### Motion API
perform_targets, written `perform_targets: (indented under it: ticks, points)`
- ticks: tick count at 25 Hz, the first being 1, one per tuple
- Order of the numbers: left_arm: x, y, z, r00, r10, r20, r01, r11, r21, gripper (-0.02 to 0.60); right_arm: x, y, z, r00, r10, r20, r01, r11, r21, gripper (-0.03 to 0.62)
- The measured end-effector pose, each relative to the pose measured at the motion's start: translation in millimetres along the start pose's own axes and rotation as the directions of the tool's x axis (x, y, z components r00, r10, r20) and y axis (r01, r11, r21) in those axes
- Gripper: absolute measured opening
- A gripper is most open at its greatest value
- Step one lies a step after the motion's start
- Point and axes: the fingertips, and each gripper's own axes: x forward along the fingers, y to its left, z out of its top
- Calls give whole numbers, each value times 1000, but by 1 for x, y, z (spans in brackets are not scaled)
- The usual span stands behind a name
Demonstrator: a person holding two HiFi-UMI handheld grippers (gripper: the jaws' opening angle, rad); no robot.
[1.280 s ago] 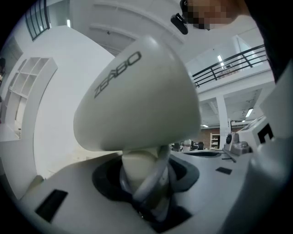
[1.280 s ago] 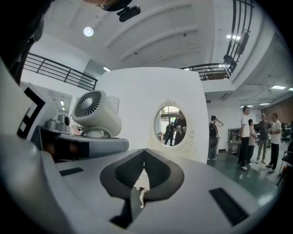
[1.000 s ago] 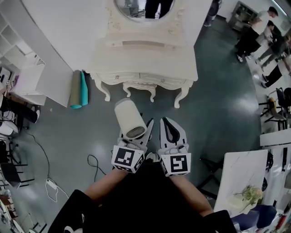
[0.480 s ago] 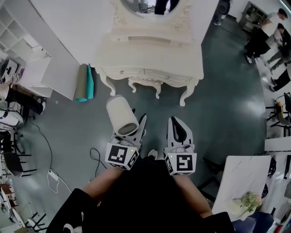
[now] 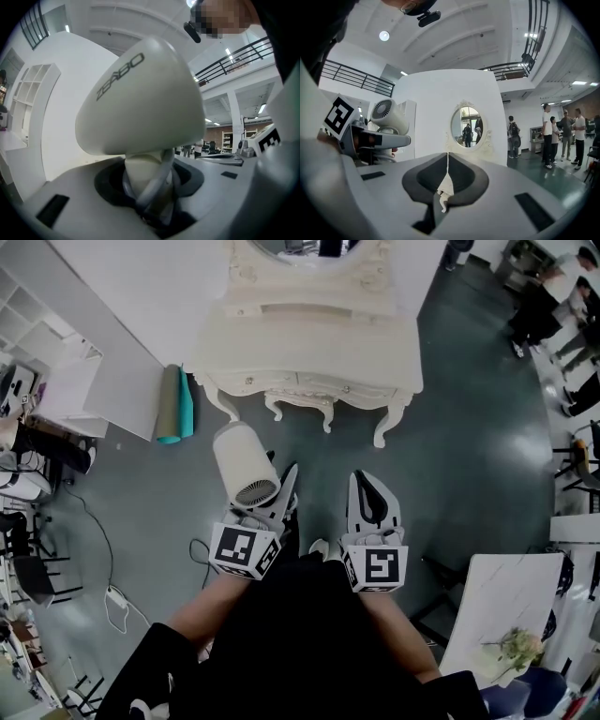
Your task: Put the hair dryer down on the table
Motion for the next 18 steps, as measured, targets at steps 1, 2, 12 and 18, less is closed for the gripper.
perform_targets:
  ticks: [1, 2, 12, 18]
  points:
    - [3, 3, -1, 1000, -7, -2, 6, 1000, -5, 183, 4, 1, 0, 1000, -2, -4, 2, 1000, -5, 20]
    - [7, 6, -2, 1000, -12, -8, 12, 1000, -9, 183, 7, 1, 1, 1000, -2, -5, 2, 1000, -10, 20]
    - [51, 55, 0, 1000, -9, -1, 9, 1000, -21, 183, 67, 1, 0, 999, 17, -46, -19, 999, -47, 20]
    - [86, 101, 6, 1000, -3, -6, 3, 998, -56, 183, 125, 1, 9, 997, 30, -65, -33, 998, -59, 20]
